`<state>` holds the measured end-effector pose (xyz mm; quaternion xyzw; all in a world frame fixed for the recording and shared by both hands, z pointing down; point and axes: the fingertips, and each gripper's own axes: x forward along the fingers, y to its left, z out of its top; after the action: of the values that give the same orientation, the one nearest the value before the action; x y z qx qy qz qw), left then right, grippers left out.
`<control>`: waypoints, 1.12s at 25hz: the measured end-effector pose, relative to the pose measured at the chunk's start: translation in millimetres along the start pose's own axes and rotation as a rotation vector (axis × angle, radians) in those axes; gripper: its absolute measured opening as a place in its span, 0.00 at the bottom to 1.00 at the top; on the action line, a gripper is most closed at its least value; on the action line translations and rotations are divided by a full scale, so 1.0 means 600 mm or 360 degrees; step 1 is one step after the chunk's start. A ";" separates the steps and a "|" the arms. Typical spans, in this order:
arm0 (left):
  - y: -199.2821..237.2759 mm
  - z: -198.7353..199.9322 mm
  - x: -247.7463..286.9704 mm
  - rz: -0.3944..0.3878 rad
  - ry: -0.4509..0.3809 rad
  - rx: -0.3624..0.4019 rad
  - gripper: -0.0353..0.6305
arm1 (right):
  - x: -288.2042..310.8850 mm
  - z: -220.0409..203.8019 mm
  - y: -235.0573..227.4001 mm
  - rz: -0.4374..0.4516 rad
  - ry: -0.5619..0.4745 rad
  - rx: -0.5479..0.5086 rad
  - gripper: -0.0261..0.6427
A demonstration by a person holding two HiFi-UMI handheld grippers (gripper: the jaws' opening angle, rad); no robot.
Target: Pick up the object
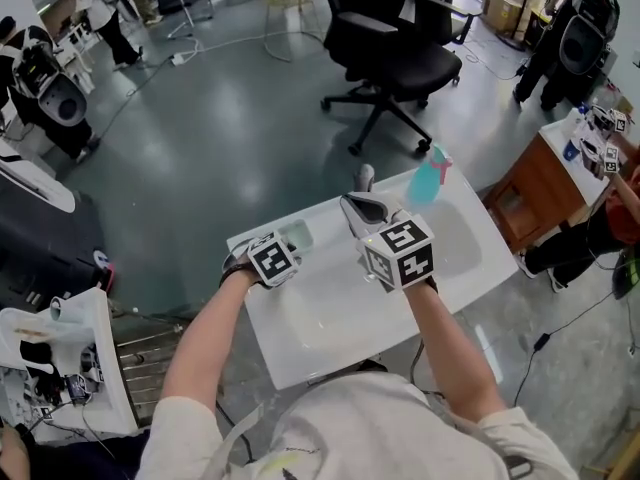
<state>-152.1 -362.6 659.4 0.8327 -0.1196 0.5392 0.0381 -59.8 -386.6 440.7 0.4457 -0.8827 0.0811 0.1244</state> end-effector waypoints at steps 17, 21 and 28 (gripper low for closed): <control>-0.008 0.014 -0.005 0.0044 0.0000 -0.0006 0.07 | -0.008 0.001 -0.010 0.0015 0.0000 0.0002 0.04; -0.006 0.013 -0.029 0.0086 -0.0018 -0.0041 0.07 | -0.007 0.009 0.001 0.0039 -0.0011 -0.0006 0.04; -0.003 0.020 -0.072 0.0161 -0.0066 -0.0094 0.07 | -0.008 0.023 0.017 0.0079 -0.0035 -0.0021 0.04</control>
<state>-157.7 -356.4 615.5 0.8351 -0.1782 0.5194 0.0328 -67.3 -380.5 425.7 0.4236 -0.8954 0.0736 0.1155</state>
